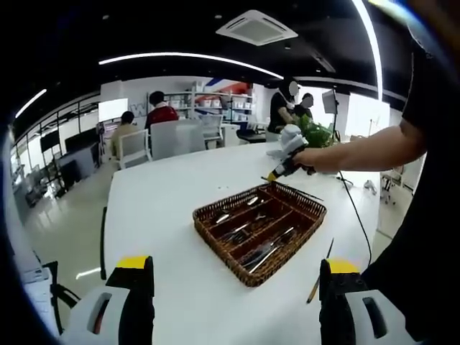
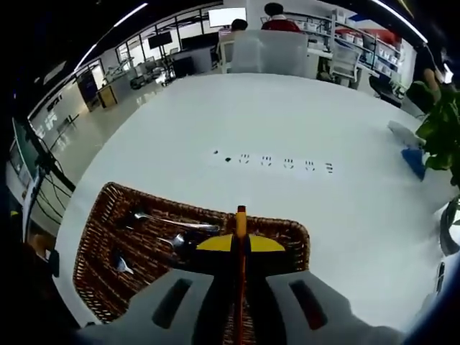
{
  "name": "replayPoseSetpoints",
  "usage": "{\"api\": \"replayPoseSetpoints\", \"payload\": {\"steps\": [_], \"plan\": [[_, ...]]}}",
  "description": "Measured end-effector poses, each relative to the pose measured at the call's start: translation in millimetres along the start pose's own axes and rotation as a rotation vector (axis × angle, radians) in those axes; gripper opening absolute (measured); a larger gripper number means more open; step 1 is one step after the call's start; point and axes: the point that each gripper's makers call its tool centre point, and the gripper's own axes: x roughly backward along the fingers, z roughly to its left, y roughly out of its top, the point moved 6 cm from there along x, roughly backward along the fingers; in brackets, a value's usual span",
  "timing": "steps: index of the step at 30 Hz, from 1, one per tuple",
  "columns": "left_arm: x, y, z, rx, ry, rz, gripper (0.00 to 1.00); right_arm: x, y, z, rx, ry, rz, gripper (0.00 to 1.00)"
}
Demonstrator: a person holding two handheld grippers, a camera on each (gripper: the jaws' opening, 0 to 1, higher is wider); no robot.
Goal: Arrange the knives, forks, and spoons in their matching storage slots by inserting each utensil handle-first until every utensil is classified and aligned in the correct compartment
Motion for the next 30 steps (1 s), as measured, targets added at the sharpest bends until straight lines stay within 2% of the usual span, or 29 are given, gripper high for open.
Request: {"api": "replayPoseSetpoints", "payload": {"steps": [14,18,26,30], "plan": [[5,-5.6,1.9,-0.002,0.017,0.026,1.0,-32,-30.1,-5,-0.059,-0.013,0.051,0.02],[10,-6.4,3.6,0.001,0.029,0.03,1.0,-40,-33.8,-7,-0.073,-0.016,0.058,0.02],[18,-11.4,6.8,0.007,0.048,0.041,1.0,-46,-42.2,-3,-0.064,-0.016,0.069,0.02],[19,-9.9,4.2,0.004,0.05,0.04,1.0,-46,-42.4,-2,-0.057,-0.028,0.047,0.02]]}}
